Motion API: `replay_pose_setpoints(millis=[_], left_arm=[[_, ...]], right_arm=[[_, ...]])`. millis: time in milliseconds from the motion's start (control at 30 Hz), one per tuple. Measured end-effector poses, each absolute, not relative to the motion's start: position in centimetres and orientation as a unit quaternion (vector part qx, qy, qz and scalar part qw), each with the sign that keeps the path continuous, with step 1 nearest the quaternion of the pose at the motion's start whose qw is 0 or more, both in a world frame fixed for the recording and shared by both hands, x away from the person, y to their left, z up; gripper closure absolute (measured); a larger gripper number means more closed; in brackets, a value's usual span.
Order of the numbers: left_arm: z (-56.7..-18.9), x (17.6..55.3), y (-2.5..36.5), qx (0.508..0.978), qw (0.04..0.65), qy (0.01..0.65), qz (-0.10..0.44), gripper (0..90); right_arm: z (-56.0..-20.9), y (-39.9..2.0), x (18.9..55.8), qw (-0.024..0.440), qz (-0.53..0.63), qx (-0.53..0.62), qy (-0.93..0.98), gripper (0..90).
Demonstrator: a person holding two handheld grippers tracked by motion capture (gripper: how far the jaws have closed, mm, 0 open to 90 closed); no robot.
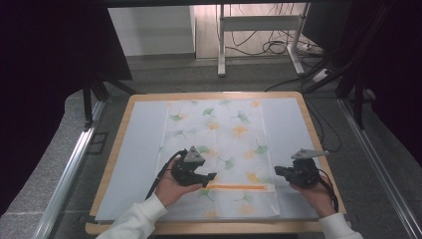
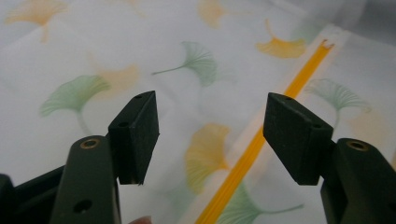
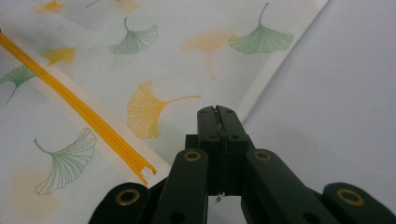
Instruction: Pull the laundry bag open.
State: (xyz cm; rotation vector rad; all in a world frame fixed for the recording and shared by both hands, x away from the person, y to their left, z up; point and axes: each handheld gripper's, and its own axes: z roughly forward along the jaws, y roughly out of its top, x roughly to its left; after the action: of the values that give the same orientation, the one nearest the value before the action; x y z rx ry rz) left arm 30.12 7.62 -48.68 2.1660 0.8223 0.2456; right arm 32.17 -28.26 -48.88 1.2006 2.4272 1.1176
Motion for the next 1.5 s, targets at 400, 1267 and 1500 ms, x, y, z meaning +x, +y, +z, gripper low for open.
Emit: replay_pose_setpoints(millis=[400,1267,1500], left_arm=[[-48.5,29.8,-1.0,0.887,0.382,0.254,0.062,39.9],[-51.0,32.2,-8.8,0.906,0.353,0.232,0.04,59.8],[-51.2,32.1,-10.0,0.908,0.349,0.231,0.038,59.8]], right_arm=[[-50.2,-26.5,34.3,0.094,0.365,0.396,0.837,88.9],[-51.7,-27.2,35.5,0.075,0.354,0.411,0.837,89.0],[-51.8,-27.3,35.6,0.071,0.358,0.411,0.836,89.1]])
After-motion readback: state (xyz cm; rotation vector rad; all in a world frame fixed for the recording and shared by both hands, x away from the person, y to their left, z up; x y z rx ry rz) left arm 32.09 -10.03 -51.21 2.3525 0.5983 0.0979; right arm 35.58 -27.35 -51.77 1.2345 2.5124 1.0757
